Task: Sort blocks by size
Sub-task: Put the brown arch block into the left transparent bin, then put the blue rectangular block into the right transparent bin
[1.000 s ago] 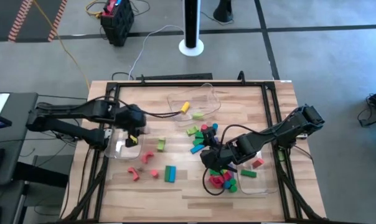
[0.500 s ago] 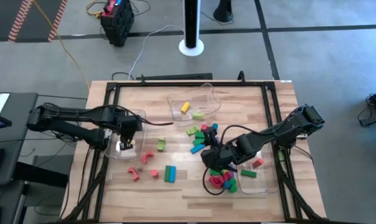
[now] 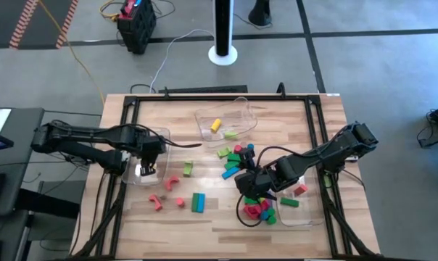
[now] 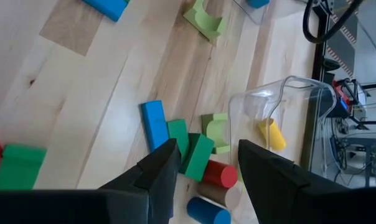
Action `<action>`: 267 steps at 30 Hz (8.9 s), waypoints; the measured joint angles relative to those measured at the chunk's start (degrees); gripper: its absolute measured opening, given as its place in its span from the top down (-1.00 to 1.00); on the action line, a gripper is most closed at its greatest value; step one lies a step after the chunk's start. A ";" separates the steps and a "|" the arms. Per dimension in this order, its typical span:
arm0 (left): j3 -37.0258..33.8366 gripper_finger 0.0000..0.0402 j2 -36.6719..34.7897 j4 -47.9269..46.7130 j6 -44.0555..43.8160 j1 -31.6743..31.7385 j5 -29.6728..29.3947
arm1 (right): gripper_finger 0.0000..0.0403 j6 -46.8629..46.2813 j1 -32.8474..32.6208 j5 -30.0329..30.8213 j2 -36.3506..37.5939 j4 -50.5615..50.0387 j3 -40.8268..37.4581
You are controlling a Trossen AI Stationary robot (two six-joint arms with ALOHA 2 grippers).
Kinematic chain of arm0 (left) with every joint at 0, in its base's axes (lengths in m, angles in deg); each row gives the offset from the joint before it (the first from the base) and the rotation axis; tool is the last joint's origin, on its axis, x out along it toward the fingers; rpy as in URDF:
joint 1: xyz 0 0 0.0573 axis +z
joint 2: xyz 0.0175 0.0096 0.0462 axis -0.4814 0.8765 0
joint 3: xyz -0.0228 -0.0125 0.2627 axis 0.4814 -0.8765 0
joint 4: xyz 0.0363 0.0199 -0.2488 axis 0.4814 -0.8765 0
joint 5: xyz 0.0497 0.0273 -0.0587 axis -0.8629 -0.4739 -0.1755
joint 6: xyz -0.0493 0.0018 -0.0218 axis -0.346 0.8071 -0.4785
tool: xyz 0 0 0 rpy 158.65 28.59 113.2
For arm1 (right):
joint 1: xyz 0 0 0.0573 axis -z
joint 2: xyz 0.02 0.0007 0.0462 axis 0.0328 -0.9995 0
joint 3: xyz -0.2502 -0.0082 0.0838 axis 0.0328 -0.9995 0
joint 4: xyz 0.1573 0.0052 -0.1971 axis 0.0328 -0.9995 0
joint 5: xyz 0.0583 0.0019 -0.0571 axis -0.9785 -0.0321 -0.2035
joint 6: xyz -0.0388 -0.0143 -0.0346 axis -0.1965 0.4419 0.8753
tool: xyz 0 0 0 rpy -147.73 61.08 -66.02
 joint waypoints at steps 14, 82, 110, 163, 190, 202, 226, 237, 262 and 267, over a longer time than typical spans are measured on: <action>0.00 0.14 -0.11 -0.07 -0.32 0.00 -4.51 | -0.01 -2.31 -0.04 -0.52 0.00 -1.18 0.00; 8.68 0.15 4.64 23.42 2.28 -19.16 2.61 | -0.01 -8.14 -0.04 -8.24 0.00 0.47 -0.02; 8.63 0.15 20.54 29.08 4.10 -24.74 3.09 | -0.01 -8.99 -1.57 -9.25 0.00 0.21 -0.04; 8.59 0.15 21.15 38.74 2.27 -29.57 8.96 | -0.01 -13.31 -2.69 -9.22 0.00 6.57 -8.52; 8.59 0.15 33.77 51.87 16.26 -24.02 16.81 | -0.01 -13.78 -3.89 -9.22 0.00 6.98 -8.52; 8.70 0.15 39.34 54.40 17.11 -21.20 17.26 | -0.01 -13.90 -3.90 -9.22 0.00 7.12 -8.52; 8.62 0.15 39.28 52.84 13.59 -15.43 14.95 | -0.01 -13.33 -4.04 -9.20 0.00 6.77 -8.52; 8.59 0.15 37.97 48.13 11.19 -13.45 12.62 | -0.01 -13.33 -4.09 -9.20 0.00 6.77 -8.52; 8.48 0.15 30.34 42.26 22.20 -17.32 3.92 | -0.01 -12.92 -4.02 -9.18 0.00 7.47 -8.52; 8.48 0.15 32.97 42.74 26.57 -15.47 4.12 | -0.01 -13.23 -4.02 -9.18 0.00 7.45 -8.52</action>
